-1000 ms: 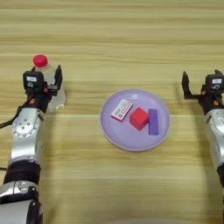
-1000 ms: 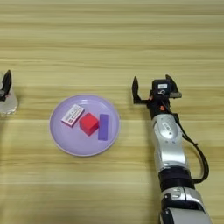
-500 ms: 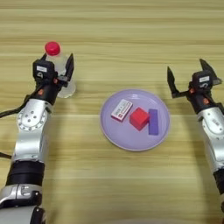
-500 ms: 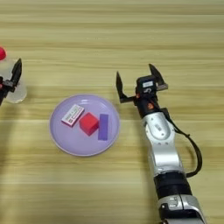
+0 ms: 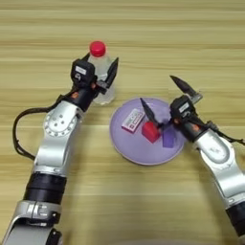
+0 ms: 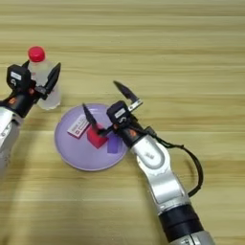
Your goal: Move the objects on the table
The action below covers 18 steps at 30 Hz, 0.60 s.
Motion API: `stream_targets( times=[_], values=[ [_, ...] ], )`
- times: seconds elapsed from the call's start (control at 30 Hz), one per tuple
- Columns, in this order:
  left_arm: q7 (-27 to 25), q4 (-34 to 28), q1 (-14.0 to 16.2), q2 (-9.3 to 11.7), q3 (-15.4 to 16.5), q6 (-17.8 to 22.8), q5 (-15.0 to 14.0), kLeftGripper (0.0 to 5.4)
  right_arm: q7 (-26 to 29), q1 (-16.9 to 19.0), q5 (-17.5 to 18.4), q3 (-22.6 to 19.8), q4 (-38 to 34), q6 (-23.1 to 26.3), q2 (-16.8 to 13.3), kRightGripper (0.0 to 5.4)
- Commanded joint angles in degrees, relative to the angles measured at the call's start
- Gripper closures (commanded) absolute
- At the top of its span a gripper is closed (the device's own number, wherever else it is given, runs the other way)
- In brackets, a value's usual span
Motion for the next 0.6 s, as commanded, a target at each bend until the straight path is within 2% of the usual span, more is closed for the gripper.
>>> stream_targets(
  times=[0.03,0.23,0.6],
  values=[
    [-0.68,-2.8,-0.84,-1.16,-2.14,0.66,0.41,2.33,0.96,0.18,-1.22,1.67,-0.34,0.46,-0.14,0.0],
    [-1.18,-5.17,0.91,-3.14,-6.21,1.44,1.11,2.33,1.01,0.02,-1.44,2.71,0.64,0.69,0.61,0.0],
    [-1.92,-5.9,3.02,-4.82,-9.99,2.19,1.35,2.33,0.99,-0.04,-1.52,3.13,0.59,0.64,0.94,0.0]
  ],
)
